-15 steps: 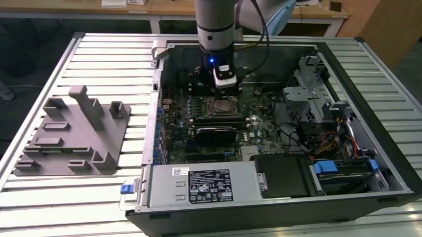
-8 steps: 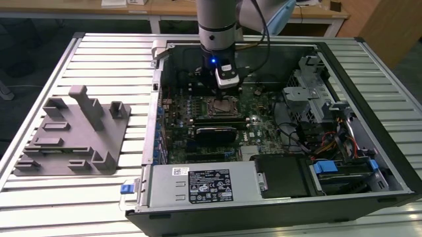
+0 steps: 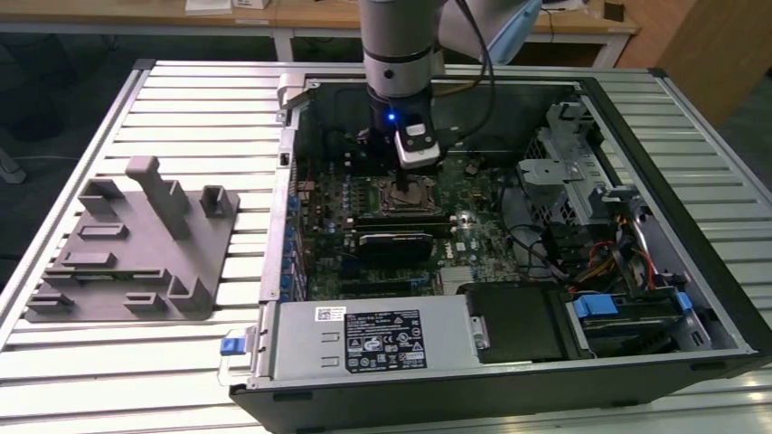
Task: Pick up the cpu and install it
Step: 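Install the first cpu locking lever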
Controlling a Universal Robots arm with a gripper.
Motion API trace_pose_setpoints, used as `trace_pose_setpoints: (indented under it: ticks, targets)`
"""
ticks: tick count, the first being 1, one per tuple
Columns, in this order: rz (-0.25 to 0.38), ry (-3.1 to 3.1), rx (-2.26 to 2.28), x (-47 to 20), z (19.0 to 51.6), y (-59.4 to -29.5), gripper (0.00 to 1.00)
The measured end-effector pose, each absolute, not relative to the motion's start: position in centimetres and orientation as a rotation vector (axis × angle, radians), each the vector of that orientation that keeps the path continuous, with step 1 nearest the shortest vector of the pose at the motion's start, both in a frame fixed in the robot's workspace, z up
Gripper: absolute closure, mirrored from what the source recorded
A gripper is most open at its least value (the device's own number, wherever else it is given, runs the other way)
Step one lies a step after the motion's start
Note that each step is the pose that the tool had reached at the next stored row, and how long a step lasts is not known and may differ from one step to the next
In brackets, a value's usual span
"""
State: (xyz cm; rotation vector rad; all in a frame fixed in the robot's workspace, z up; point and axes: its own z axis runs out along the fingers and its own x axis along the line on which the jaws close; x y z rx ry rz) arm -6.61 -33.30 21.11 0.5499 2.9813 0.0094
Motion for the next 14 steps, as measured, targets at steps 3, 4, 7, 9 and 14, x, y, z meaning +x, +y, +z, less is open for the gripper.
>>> trace_pose_setpoints:
  ticks: [3, 4, 7, 9, 14]
  targets:
    - [0.007, 2.982, 0.543, -6.6, 21.1, -33.6, 0.89]
    - [0.007, 2.983, 0.537, -6.6, 21.1, -33.6, 0.89]
    - [0.007, 2.985, 0.53, -6.6, 21.3, -33.6, 0.89]
    - [0.008, 2.985, 0.529, -6.6, 21.7, -33.6, 0.89]
    - [0.008, 2.985, 0.529, -6.5, 22.9, -33.6, 0.89]
